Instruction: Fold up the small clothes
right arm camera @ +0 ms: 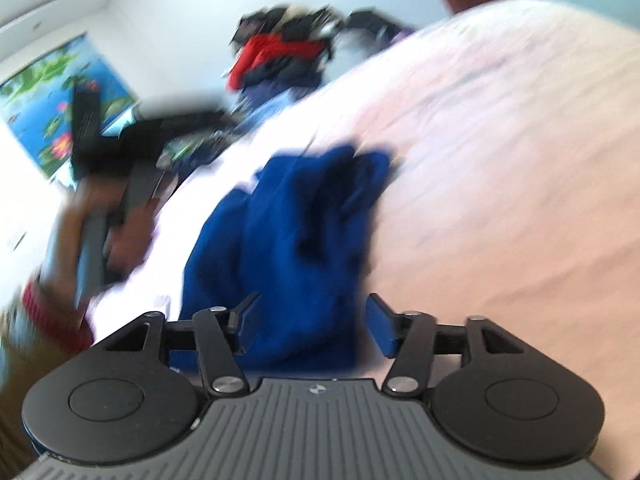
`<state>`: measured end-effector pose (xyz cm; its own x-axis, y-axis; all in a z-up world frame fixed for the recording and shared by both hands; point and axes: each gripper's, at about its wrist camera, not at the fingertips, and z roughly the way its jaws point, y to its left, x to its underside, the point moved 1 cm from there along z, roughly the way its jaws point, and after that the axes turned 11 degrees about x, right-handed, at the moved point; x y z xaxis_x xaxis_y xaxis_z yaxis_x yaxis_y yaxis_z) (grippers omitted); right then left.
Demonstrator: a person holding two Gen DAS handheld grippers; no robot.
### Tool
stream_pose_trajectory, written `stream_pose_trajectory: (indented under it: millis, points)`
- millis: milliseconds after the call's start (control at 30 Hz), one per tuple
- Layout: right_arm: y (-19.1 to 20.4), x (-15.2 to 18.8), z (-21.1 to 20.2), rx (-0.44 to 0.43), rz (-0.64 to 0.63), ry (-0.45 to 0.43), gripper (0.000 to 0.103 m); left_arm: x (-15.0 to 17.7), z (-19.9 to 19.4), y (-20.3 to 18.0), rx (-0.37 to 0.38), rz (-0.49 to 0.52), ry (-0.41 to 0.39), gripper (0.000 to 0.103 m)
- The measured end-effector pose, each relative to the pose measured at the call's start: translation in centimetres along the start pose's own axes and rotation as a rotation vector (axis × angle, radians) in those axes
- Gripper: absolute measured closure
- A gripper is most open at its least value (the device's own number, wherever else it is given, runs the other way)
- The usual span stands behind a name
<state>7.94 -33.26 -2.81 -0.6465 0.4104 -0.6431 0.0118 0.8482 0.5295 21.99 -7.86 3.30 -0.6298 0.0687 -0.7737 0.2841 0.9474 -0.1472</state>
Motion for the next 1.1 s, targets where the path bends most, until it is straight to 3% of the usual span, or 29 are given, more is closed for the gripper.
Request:
stream_pose_trajectory:
  millis: [100,333,367,400,467,600,667,700,733,800,867,900,1000,1100]
  points:
    - [-0.6,-3.4,2.4,-0.117,0.06,0.011,0.032,1.3,-0.7,0.9,-0.018,0.005,0.014,0.022]
    - [1.7,-8.5,12.0,-0.123,0.085,0.11,0.031,3.6,-1.2,0.9,0.003,0.021,0.041,0.022]
    - [2.3,-8.7,13.0,-0.114,0.071,0.114,0.04,3.8,-1.2,0.8,0.01,0.027,0.045,0.022]
    - [2.7,-8.9,13.8,-0.067,0.049,0.115,0.062,4.1,-1.2,0.7,0.017,0.032,0.05,0.022]
    - [3.6,-8.5,14.6,0.048,-0.023,0.115,0.093,4.6,-1.5,0.5,0.029,0.045,0.058,0.022]
    - [3.0,-8.1,12.8,0.129,-0.063,0.014,0.095,5.6,-1.3,0.6,0.025,0.083,0.076,0.022]
    - [2.2,-8.2,12.7,0.127,-0.069,0.028,0.095,5.8,-1.0,0.7,0.024,0.076,0.088,0.022]
    - [2.2,-8.1,13.0,0.127,-0.096,0.061,0.085,5.8,-1.0,0.8,0.026,0.067,0.086,0.022]
    - [2.4,-7.9,13.2,0.157,-0.117,0.062,0.081,5.9,-1.2,0.8,0.033,0.06,0.082,0.022]
    - [2.6,-8.3,12.0,0.215,-0.136,-0.02,0.052,6.0,-2.0,0.8,0.041,0.046,0.068,0.022]
    - [3.4,-9.1,10.5,0.247,-0.169,-0.122,0.052,6.1,-2.6,0.7,0.045,0.045,0.062,0.022]
    - [4.3,-9.7,10.2,0.218,-0.211,-0.127,0.052,6.2,-2.7,0.5,0.049,0.047,0.066,0.022]
    - [8.3,-9.7,12.3,0.063,-0.387,0.02,0.043,6.4,-2.6,-0.3,0.075,0.07,0.083,0.022]
    - [10.9,-8.4,16.3,0.05,-0.503,0.143,0.041,6.8,-2.5,-0.8,0.066,0.081,0.088,0.022]
